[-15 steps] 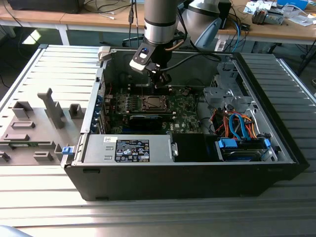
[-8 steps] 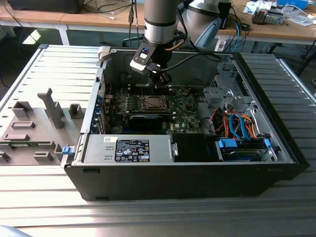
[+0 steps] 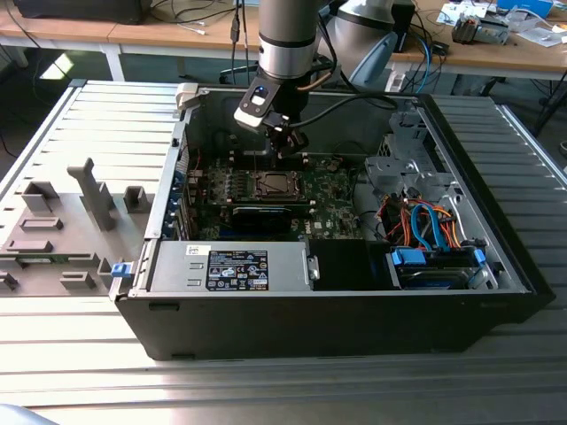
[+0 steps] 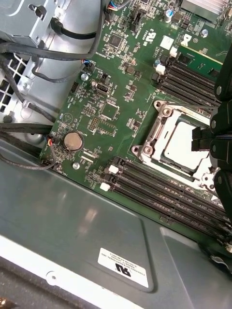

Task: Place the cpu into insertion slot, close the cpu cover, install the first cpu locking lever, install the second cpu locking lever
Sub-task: 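Install the first cpu locking lever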

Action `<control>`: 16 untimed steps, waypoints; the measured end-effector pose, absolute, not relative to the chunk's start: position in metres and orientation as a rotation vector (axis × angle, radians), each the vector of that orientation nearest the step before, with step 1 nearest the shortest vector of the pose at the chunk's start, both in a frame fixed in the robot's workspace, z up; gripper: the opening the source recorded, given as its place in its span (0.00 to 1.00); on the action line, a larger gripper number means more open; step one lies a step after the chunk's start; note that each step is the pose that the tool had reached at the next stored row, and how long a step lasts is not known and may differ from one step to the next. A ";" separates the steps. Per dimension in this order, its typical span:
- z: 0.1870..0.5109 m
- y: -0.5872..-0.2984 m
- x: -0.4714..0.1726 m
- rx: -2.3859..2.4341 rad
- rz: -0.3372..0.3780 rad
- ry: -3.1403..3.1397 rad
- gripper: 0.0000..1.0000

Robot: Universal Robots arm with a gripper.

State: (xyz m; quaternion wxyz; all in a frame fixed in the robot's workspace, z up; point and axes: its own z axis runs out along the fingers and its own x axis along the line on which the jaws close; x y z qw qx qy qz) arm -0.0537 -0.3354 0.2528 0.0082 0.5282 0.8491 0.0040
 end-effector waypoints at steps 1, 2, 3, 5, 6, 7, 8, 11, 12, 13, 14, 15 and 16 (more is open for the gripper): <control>0.253 -0.335 -0.054 1.647 0.012 2.656 0.11; 0.253 -0.335 -0.054 1.643 0.012 2.658 0.11; 0.253 -0.335 -0.054 1.640 0.013 2.660 0.11; 0.253 -0.335 -0.054 1.633 0.012 2.665 0.11; 0.253 -0.335 -0.054 1.631 0.013 2.666 0.11; 0.253 -0.335 -0.054 1.629 0.013 2.667 0.11; 0.253 -0.335 -0.054 1.626 0.013 2.669 0.11; 0.253 -0.335 -0.054 1.619 0.013 2.673 0.11; 0.253 -0.335 -0.054 1.616 0.013 2.675 0.11; 0.253 -0.335 -0.054 1.613 0.013 2.677 0.11; 0.253 -0.335 -0.054 1.610 0.013 2.679 0.11; 0.253 -0.335 -0.054 1.608 0.013 2.680 0.11; 0.253 -0.335 -0.054 1.606 0.013 2.681 0.11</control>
